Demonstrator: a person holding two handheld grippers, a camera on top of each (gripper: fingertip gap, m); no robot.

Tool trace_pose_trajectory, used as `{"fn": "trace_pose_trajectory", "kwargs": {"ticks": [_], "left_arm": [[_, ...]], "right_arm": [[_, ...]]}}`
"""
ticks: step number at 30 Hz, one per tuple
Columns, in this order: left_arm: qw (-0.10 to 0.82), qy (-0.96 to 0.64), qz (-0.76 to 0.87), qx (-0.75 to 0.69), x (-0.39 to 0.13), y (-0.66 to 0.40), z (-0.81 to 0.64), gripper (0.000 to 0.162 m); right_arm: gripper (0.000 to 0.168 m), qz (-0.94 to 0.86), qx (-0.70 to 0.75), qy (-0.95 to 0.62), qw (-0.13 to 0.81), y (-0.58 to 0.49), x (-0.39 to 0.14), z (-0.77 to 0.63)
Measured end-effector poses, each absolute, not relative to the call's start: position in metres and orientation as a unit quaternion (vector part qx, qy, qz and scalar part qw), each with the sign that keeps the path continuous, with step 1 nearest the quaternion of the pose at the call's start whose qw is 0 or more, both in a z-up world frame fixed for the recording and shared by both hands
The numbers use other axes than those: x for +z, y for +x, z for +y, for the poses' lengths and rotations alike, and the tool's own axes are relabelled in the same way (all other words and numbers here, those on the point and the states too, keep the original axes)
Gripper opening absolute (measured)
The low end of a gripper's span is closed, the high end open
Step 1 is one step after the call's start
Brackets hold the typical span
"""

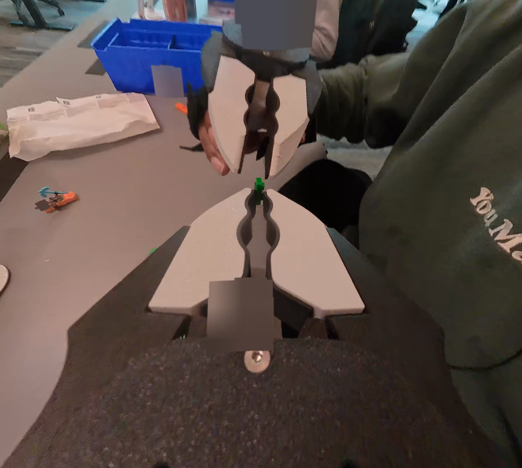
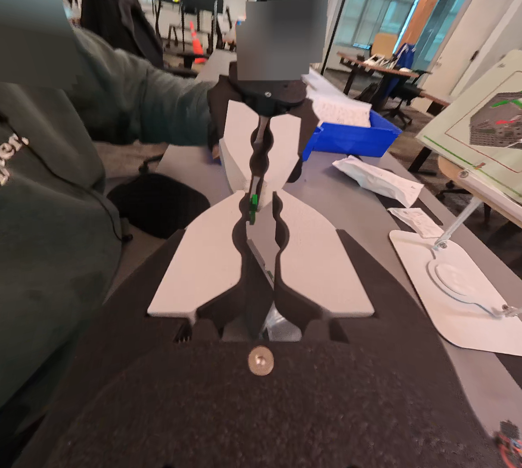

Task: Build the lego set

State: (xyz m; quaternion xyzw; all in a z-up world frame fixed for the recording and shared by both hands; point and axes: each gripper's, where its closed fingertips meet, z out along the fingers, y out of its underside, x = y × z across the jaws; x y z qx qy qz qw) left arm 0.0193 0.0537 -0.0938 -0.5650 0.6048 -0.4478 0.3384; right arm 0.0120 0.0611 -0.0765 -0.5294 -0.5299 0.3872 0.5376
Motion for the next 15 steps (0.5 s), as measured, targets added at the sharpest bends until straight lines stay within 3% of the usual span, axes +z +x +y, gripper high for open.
{"fn": "trace_pose_trajectory", "kwargs": {"ticks": [5,15], "left_arm": [[0.330,-0.559,0.636,-0.418,-0.101,0.022,0.053,0.005],[0.379,-0.550,0.611,-0.424,-0.098,0.021,0.063,0.005]], "right_arm": [[0.003,-0.571,0.373,-0.540,0.492,0.008,-0.086,0.058],[0.002,-0.498,0.446,-0.560,0.489,0.010,-0.084,0.067]]}}
